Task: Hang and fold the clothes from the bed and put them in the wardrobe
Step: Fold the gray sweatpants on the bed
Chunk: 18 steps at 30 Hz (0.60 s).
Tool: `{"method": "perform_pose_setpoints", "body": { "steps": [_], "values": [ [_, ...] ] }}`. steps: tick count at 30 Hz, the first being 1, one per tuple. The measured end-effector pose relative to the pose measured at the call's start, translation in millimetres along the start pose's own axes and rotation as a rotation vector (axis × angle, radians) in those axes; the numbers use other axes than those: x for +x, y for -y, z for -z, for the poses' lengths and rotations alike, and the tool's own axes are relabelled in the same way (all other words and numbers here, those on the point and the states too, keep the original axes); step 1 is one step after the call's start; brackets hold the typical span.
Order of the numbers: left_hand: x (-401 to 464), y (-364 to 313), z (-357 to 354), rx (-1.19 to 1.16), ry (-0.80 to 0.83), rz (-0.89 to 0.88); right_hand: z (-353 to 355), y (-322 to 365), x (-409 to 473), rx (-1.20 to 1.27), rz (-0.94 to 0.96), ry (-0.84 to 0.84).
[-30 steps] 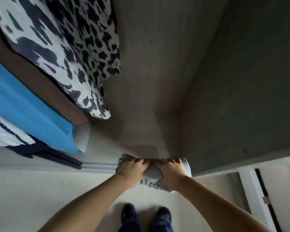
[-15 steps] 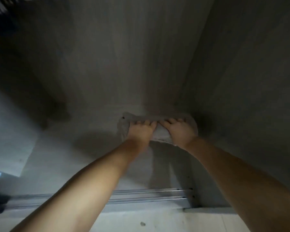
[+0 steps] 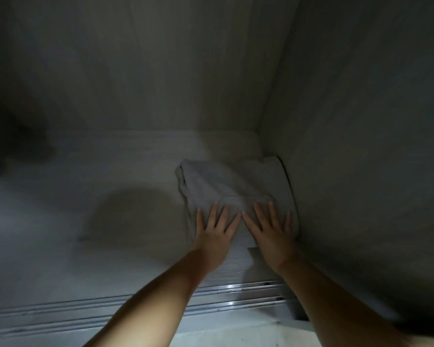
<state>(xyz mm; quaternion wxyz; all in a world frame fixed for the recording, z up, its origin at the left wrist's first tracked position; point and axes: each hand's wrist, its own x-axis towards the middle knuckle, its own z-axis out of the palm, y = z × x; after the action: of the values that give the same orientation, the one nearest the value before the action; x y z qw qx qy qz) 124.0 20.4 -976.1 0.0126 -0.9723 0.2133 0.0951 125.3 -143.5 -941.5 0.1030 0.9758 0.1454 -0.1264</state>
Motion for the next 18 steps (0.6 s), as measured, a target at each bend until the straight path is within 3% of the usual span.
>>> {"method": "perform_pose_setpoints", "body": {
  "steps": [3, 9, 11, 13, 18],
  "values": [
    [6.3, 11.2, -2.0, -0.076, 0.053, -0.043, -5.4, 3.7, 0.2, 0.041, -0.029, 0.053],
    [-14.9, 23.7, 78.6, -0.088, 0.357, -0.024, 73.3, 9.7, -2.9, 0.122, -0.028, 0.494],
    [-31.3, 28.0, 132.5, -0.084, 0.287, -0.060, 124.8, 6.3, -17.2, 0.174, -0.009, 0.474],
    [-48.6, 28.9, 196.3, -0.113, 0.197, -0.083, 185.6, 3.1, -37.0, 0.159, -0.006, 0.345],
    [-92.8, 23.6, 361.0, -0.143, 0.077, 0.013, 331.3, -7.6, -93.7, 0.199, -0.105, 0.172]
  ]
}}
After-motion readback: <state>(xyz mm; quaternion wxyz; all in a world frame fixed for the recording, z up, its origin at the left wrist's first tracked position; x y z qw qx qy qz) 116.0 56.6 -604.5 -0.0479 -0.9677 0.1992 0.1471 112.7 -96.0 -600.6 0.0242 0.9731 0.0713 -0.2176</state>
